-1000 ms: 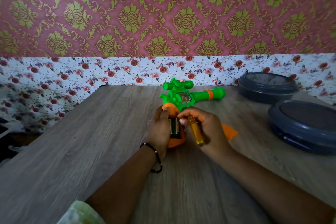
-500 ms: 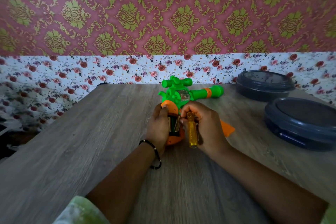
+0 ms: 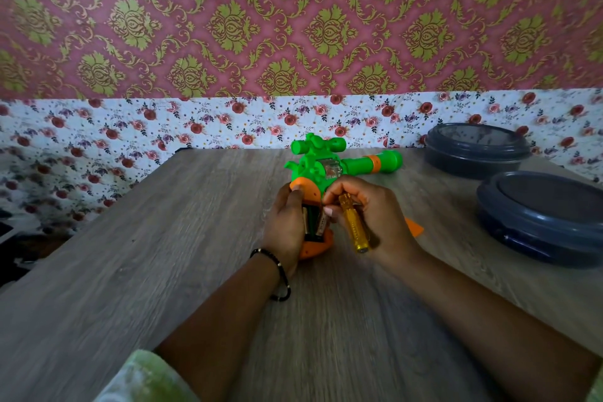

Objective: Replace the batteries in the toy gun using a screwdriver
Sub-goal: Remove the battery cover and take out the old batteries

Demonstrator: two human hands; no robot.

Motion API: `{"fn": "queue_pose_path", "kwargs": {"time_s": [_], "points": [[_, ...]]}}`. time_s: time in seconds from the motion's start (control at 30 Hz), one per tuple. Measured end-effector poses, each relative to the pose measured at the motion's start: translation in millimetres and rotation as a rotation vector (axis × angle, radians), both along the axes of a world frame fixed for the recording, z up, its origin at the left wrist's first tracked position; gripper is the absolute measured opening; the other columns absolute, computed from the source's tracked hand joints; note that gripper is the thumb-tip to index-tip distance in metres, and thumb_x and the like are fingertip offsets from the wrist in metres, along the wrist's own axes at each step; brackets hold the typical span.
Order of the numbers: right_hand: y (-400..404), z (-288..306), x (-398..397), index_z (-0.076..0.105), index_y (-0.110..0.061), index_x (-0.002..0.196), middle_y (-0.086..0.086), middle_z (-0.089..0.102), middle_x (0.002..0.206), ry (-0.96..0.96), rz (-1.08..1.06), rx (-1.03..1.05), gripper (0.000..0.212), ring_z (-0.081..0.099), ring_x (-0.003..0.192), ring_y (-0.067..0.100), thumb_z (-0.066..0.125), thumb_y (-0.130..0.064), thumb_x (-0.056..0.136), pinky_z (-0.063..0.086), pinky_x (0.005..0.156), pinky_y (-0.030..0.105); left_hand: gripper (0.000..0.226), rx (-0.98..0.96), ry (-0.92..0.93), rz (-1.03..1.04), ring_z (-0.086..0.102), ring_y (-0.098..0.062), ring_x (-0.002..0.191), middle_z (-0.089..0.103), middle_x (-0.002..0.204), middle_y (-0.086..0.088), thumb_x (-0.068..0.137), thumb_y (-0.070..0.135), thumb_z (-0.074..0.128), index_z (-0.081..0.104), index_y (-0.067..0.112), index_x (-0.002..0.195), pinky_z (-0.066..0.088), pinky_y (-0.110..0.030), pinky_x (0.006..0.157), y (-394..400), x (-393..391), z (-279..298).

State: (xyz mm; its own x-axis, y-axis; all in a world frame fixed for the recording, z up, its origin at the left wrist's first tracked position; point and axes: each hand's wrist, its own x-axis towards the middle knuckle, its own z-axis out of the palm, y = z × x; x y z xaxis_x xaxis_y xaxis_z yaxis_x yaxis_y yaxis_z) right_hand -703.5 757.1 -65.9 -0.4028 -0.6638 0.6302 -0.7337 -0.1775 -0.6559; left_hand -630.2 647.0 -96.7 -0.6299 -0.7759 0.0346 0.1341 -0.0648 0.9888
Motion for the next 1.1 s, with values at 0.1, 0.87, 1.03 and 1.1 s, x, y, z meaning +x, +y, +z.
{"fn": "queue_pose_path", "kwargs": {"time_s": [0.1,0.87,1.03,1.1], "points": [[0.8,2.7,-4.4,0.06,-0.012,0.073,0.012,0.064,0.073,-0.062,0.049,0.034,0.017,0.059,0.064,0.015,0.069,0.003,0.069,0.051,0.063,0.032,0.024,0.035,0.007,-0.003,0.064,-0.03,0.079,0.063,0.098,-0.015,0.102,0.039,0.039,0.06,0.03,0.095,0.055,-0.048,0.072,0.9,-0.9,1.0],[14.0,19.6,-3.5,0.057,-0.009,0.074,0.008,0.062,0.075,-0.24,0.025,0.095,0.026,0.064,0.076,0.03,0.068,0.015,0.068,0.056,0.076,0.05,0.027,0.098,0.027,-0.025,0.063,-0.027,0.075,0.062,0.09,-0.008,0.101,0.042,0.041,0.06,0.024,0.107,0.054,-0.036,0.058,-4.2,-5.0,-3.5],[55.9,47.1,-27.1,0.055,0.0,0.079,0.017,0.061,0.078,-0.438,0.144,0.213,0.025,0.061,0.074,0.025,0.059,0.023,0.071,0.055,0.066,0.031,0.041,0.136,0.067,-0.061,0.062,-0.023,0.072,0.062,0.092,-0.012,0.103,0.04,0.039,0.05,0.016,0.133,0.052,-0.036,0.068,-5.5,-3.1,-3.8],[69.8,51.5,-39.6,0.054,-0.003,0.075,0.018,0.06,0.076,-0.473,0.111,0.329,0.027,0.061,0.073,0.027,0.056,0.024,0.071,0.055,0.067,0.033,0.042,0.14,0.058,-0.054,0.063,-0.024,0.074,0.062,0.098,-0.014,0.102,0.041,0.039,0.048,0.018,0.136,0.052,-0.037,0.072,-7.1,-4.0,-5.2]]}}
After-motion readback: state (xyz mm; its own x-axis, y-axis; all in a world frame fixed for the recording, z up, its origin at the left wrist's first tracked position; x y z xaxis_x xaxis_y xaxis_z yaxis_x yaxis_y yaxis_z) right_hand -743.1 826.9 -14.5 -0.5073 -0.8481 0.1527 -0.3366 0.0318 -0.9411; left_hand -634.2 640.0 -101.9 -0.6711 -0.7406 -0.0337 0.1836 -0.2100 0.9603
